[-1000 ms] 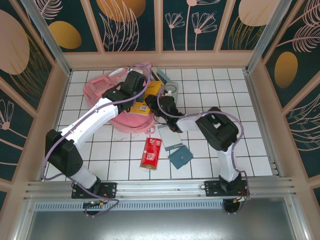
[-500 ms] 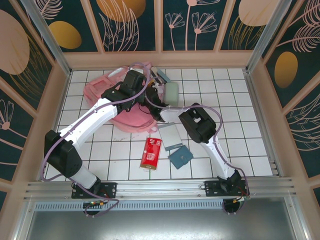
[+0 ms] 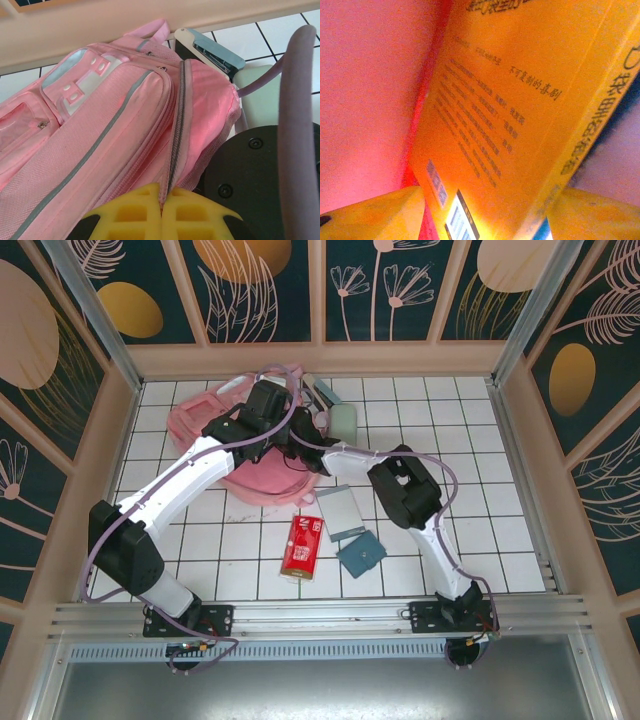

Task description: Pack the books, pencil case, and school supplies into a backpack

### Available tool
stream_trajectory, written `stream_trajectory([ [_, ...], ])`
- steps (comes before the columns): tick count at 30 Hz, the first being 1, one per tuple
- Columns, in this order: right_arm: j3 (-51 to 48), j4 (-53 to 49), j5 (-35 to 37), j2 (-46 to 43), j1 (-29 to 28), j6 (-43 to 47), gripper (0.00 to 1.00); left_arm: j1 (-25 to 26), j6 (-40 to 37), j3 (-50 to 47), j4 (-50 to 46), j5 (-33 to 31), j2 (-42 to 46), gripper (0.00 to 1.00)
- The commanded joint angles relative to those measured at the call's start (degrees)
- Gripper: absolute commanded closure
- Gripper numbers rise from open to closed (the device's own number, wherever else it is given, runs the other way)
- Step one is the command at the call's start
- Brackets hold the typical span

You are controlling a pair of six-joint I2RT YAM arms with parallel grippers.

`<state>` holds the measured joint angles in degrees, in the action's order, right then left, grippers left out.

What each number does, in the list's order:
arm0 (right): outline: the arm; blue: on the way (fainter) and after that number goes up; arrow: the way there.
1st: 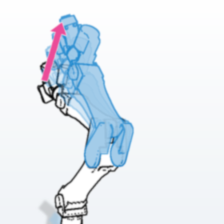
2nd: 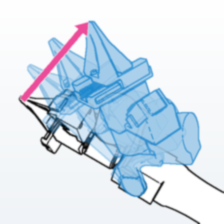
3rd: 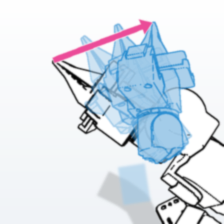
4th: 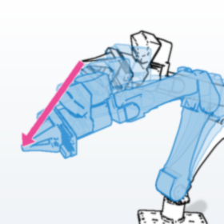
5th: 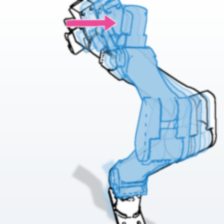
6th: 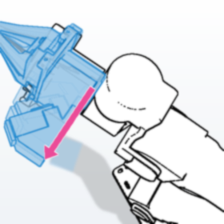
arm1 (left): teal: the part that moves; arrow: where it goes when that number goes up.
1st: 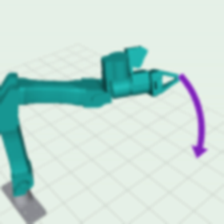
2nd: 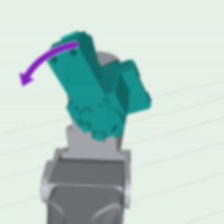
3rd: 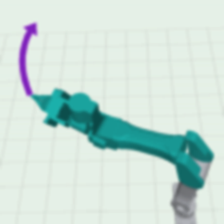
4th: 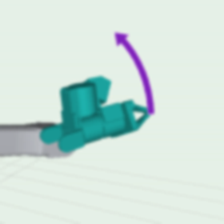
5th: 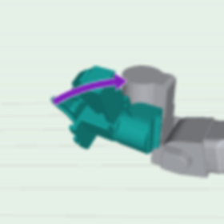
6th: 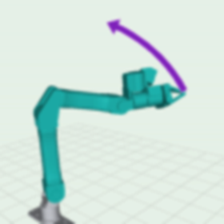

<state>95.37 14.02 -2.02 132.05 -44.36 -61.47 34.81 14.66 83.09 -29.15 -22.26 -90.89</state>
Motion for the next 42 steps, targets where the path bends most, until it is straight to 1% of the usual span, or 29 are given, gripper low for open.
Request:
stream_trajectory([
  [1, -1.12, -6.34, -1.41, -6.15, -0.53, 5.99, 0.31, -0.23, 0.63, 0.27, 5.12, 0.03, 3.09, 1.00],
  [5, -5.16, -8.33, -1.54, -10.97, -1.03, 9.73, 0.30, -0.38, 0.66, 0.26, 5.08, 0.09, 2.90, 1.00],
  [8, -8.73, -9.88, -0.30, -14.93, -1.65, 12.39, 0.26, -0.57, 0.79, 0.24, 4.98, -0.15, 2.76, 1.00],
  [13, -16.17, -11.60, 1.23, -21.78, -1.70, 15.53, 0.27, -0.80, 1.13, 0.21, 4.95, -0.61, 2.73, 1.00],
  [16, -20.67, -13.54, 4.81, -26.81, -1.70, 18.54, 0.28, -1.00, 1.36, 0.25, 4.72, -1.33, 2.59, 1.00],
  [18, -22.65, -15.78, 8.61, -29.82, -1.49, 21.58, 0.28, -1.36, 1.86, 0.36, 4.68, -1.67, 2.57, 1.00],
  [21, -23.51, -19.94, 14.35, -31.70, 0.15, 26.43, 0.28, -2.24, 2.90, 0.47, 4.55, -1.70, 2.51, 1.00],
  [26, -23.30, -22.95, 13.91, -30.18, 5.86, 30.28, 0.28, -2.91, 3.43, 0.38, 4.72, -0.92, 3.00, 1.00],
  [28, -23.24, -22.49, 13.90, -29.10, 7.74, 31.76, 0.27, -2.90, 3.36, 0.18, 4.98, -1.12, 3.12, 1.00],
  [31, -21.10, -23.50, 12.83, -25.70, 10.84, 33.04, 0.27, -3.02, 3.28, 0.25, 4.96, -0.86, 3.01, 1.00],
  [33, -19.61, -24.00, 13.14, -23.60, 11.97, 34.22, 0.26, -3.01, 3.28, 0.26, 4.92, -0.68, 3.04, 1.00],
  [34, -18.66, -24.51, 13.32, -22.38, 12.48, 34.83, 0.23, -3.04, 3.28, 0.23, 4.89, -0.65, 3.06, 1.00],
  [37, -16.25, -25.85, 14.33, -19.32, 12.72, 35.83, 0.23, -2.99, 3.22, 0.19, 4.99, -0.70, 3.11, 1.00],
  [39, -14.57, -26.87, 14.45, -17.16, 14.57, 36.38, 0.23, -3.06, 3.19, 0.18, 5.03, -0.40, 3.11, 1.00],
  [42, -12.16, -27.94, 13.73, -14.45, 14.83, 37.71, 0.21, -3.08, 3.13, 0.26, 4.96, -0.08, 2.99, 1.00],
])
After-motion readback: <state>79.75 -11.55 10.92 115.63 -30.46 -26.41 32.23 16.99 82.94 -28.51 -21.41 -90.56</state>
